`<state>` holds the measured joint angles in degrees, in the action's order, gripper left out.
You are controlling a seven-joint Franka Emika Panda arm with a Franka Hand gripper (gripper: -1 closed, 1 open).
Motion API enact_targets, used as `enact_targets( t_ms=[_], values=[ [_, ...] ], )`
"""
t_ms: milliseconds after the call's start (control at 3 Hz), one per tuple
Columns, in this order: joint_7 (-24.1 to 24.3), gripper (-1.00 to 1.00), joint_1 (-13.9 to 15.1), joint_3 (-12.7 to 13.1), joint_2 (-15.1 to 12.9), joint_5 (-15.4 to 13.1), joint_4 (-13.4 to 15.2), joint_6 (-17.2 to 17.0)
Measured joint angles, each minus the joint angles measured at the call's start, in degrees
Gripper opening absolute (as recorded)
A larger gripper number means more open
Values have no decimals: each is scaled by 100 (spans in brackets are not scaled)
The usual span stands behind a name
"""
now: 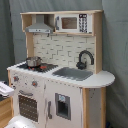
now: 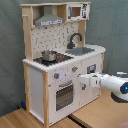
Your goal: Play with the kitchen
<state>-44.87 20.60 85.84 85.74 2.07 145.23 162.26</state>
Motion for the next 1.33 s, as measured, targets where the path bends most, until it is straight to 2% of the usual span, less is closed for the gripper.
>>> enact_targets(
  t_ms=[333,667,1333],
  values=[
    [-351,100,149,81,0,0,90,482],
    [-663,100,434,121,0,0,172,980],
    [-854,100,1210,189,0,0,263,1982]
  ],
)
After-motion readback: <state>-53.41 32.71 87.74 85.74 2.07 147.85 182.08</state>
